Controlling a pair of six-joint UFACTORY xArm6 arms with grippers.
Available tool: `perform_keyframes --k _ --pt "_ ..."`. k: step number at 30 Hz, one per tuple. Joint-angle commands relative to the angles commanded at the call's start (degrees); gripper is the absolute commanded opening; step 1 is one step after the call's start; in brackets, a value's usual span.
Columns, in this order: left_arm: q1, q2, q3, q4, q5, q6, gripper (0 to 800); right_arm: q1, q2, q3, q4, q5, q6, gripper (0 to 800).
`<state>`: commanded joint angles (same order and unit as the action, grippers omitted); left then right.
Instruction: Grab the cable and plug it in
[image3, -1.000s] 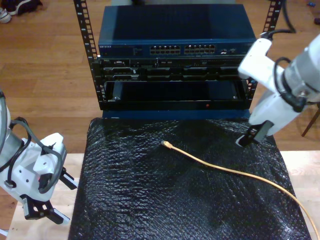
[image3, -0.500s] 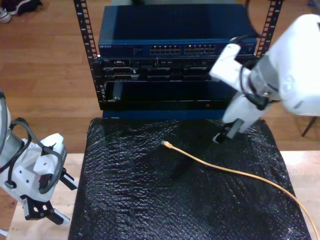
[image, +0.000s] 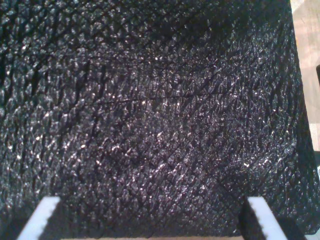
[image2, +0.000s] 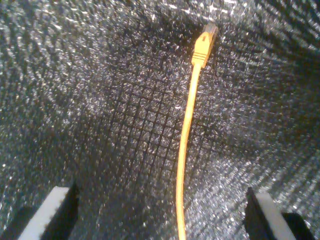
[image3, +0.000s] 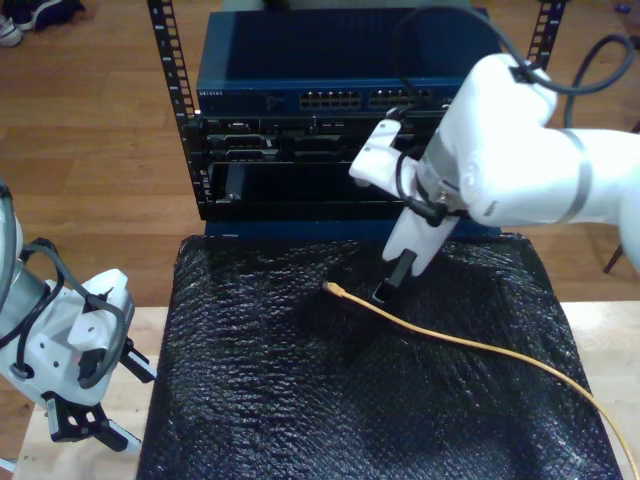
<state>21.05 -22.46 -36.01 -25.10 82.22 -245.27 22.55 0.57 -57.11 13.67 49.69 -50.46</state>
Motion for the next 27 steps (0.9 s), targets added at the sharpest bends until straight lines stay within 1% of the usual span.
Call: perform_keyframes --k 6,12,21,24,27 --pt "0.00 0.53 -0.09 -0.09 0.00 0.00 800 2.11 6.42 -4.22 -4.31 0.00 3.60 776" --pt "0.00 0.62 0.00 -0.09 0.00 0.00 800 3.60 10.46 -7.74 -9.14 0.09 8.53 772" --pt "0.00 1.23 0.00 0.00 0.00 0.00 800 4.66 14.33 -10.73 -11.08 0.18 12.84 742" --pt "0.00 1.32 0.00 0.00 0.00 0.00 800 5.80 16.26 -12.22 -12.48 0.18 13.54 735" --pt "0.00 1.49 0.00 0.00 0.00 0.00 800 6.68 17.67 -13.27 -12.57 0.18 13.89 732"
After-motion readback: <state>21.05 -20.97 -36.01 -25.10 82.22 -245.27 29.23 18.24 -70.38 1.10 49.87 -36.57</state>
